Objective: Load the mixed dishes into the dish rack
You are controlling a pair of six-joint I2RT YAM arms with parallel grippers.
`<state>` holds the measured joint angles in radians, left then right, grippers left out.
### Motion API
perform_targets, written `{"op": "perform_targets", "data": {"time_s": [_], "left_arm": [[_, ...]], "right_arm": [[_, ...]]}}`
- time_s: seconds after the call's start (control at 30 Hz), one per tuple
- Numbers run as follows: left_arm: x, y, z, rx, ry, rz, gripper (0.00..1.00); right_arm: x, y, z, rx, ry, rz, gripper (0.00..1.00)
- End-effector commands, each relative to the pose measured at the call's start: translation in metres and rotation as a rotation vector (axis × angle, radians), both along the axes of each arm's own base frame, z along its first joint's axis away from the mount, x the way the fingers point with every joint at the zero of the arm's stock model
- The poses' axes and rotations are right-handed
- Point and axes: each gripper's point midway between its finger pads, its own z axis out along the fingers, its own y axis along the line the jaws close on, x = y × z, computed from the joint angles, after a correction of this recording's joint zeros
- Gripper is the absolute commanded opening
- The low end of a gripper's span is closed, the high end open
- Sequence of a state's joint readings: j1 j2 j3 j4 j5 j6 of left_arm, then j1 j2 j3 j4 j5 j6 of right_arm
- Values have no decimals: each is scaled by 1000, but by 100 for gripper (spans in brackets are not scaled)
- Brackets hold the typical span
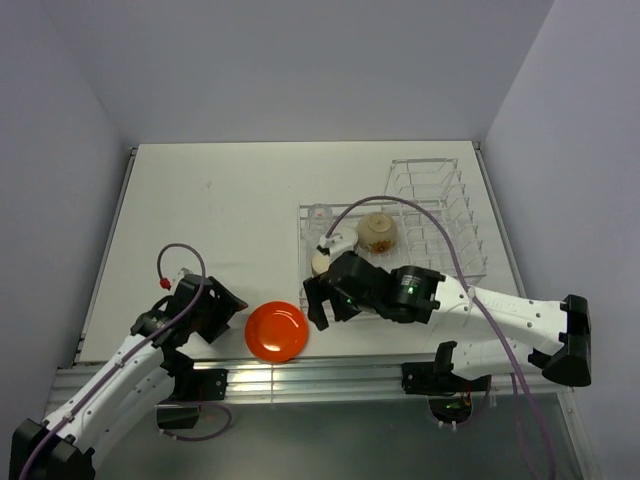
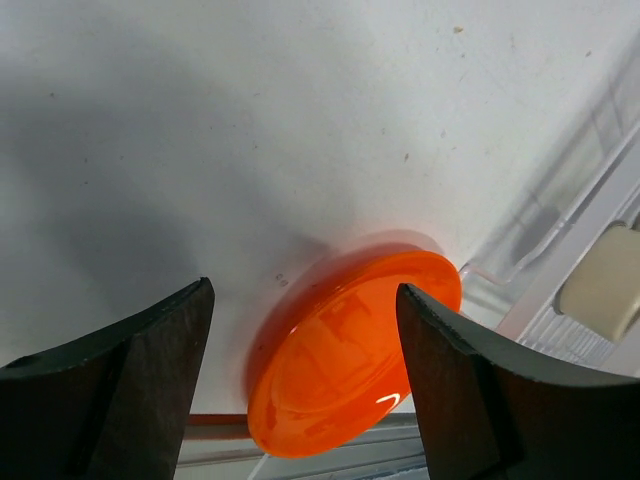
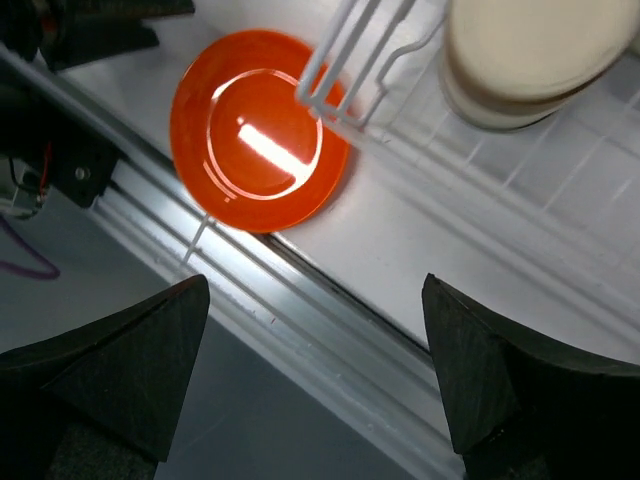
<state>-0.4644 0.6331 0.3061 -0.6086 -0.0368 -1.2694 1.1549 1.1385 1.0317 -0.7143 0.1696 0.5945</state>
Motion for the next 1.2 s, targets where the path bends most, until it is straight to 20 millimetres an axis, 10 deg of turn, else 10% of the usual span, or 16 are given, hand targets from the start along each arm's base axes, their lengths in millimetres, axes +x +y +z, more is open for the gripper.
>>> {"op": "perform_targets", "data": {"time_s": [0.0, 0.47, 1.17], "left_arm": [[7, 10, 25, 19, -46, 65, 80], [13, -2, 26, 17, -43, -5, 81], [24, -13, 9, 35, -8, -65, 81]], "right_arm": [[-17, 22, 2, 62, -31, 0, 93], [-48, 62, -50, 598, 177, -260, 77], [-61, 83, -102, 811, 422, -415, 51]]}}
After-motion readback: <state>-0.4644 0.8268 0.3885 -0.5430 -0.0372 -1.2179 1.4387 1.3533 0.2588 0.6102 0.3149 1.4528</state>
